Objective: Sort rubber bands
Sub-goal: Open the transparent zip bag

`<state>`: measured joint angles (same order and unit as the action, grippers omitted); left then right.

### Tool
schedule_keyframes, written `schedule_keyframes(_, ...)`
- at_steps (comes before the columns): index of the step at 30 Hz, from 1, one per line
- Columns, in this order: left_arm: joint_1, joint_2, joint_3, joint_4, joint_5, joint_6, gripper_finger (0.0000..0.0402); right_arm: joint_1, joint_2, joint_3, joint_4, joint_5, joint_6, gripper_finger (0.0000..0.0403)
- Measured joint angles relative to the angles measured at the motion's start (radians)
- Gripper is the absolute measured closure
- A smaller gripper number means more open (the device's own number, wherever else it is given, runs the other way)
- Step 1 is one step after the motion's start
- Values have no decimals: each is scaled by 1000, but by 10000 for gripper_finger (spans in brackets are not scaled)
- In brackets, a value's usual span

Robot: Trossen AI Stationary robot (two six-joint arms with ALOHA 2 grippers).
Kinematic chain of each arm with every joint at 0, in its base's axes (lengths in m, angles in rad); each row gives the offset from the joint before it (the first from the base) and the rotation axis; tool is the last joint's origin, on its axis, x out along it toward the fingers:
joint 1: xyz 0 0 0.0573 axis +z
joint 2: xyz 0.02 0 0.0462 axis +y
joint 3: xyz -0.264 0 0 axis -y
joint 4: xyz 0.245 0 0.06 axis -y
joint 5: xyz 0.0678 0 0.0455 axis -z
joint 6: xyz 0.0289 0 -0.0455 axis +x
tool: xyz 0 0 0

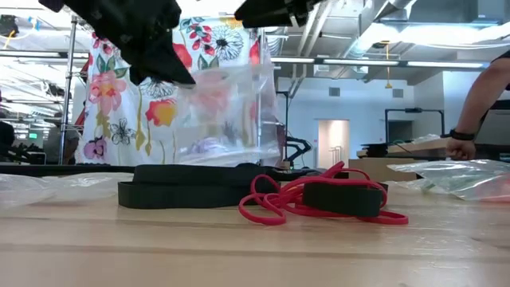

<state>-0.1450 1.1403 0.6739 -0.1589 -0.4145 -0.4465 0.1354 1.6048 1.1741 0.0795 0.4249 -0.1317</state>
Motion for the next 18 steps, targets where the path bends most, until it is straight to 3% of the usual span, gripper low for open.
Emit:
schedule_keyframes(11, 16, 151, 182, -78, 56, 80, 401, -33, 134, 164, -279, -26, 61, 186)
schedule_keyframes(18, 14, 187, 259, -142, 53, 108, 401, -22, 134, 195, -408, -9, 112, 205)
